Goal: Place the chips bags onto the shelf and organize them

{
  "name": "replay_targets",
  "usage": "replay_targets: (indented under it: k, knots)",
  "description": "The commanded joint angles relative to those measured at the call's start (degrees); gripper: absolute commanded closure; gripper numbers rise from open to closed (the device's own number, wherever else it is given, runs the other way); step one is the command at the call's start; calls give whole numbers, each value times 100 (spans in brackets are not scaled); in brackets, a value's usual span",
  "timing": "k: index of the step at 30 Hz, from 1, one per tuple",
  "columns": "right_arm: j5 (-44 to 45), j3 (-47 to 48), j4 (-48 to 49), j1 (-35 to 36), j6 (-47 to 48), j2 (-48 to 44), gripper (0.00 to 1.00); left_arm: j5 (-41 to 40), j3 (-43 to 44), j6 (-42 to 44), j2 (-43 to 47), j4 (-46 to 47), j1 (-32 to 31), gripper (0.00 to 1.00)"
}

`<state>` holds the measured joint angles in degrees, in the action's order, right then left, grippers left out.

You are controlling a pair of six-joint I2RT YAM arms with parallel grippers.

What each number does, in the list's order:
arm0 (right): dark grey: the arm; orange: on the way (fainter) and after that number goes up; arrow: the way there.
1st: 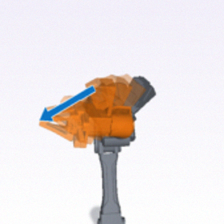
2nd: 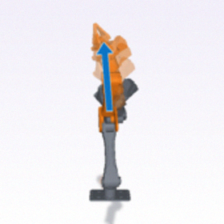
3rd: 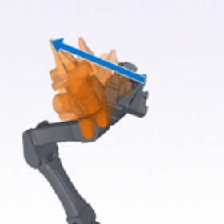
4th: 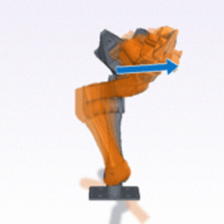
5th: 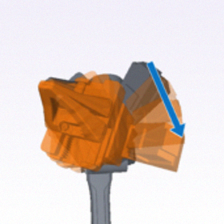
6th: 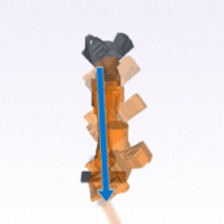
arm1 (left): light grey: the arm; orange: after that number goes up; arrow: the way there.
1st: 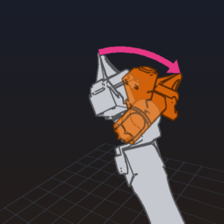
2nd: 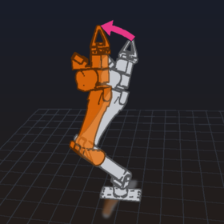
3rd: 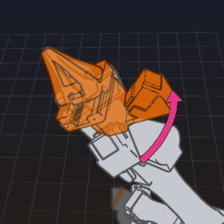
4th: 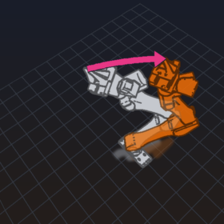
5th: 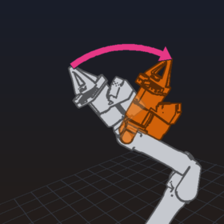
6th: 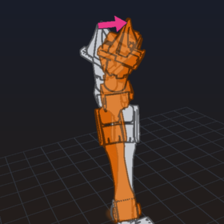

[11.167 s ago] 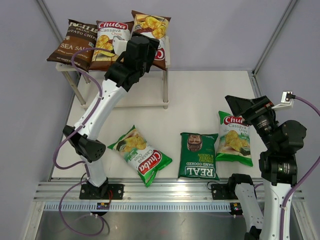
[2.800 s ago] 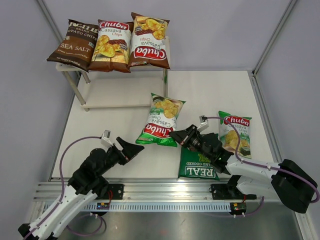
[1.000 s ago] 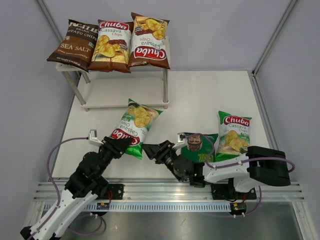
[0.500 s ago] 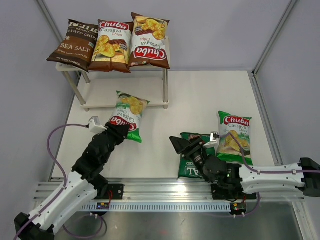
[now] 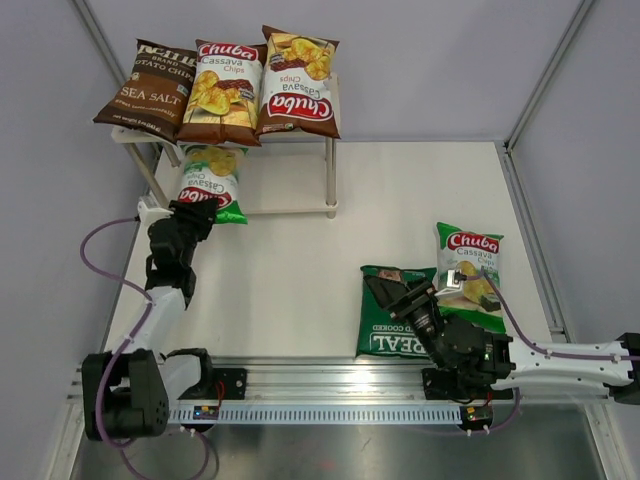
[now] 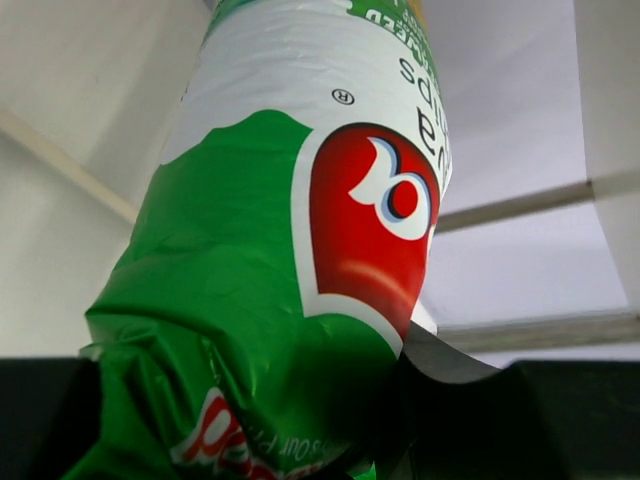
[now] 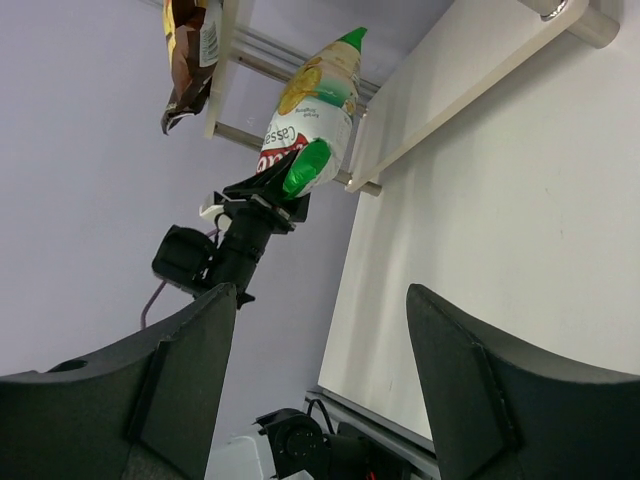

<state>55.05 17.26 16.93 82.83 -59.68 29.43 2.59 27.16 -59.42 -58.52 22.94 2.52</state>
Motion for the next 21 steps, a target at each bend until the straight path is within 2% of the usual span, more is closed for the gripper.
replay_targets:
  k: [1,7,10,18,21]
  knots:
    - [348,-91,-84,41,299,-209,24,927,509,-175,-702,1914,493,81]
    - [384,-179,170,32,685,-579,23,1481,1019,-508,-2292,2706,977,82]
    - [323,-144,337,41,887,-632,23,1438,1081,-606,-2838,2988,1075,80]
    - [129,-100,513,32,1125,-640,23,1077,1038,-562,-3666,3252,1215,78]
    - [94,-91,531,32,1186,-702,23,1217,1089,-719,-4007,3410,1425,76]
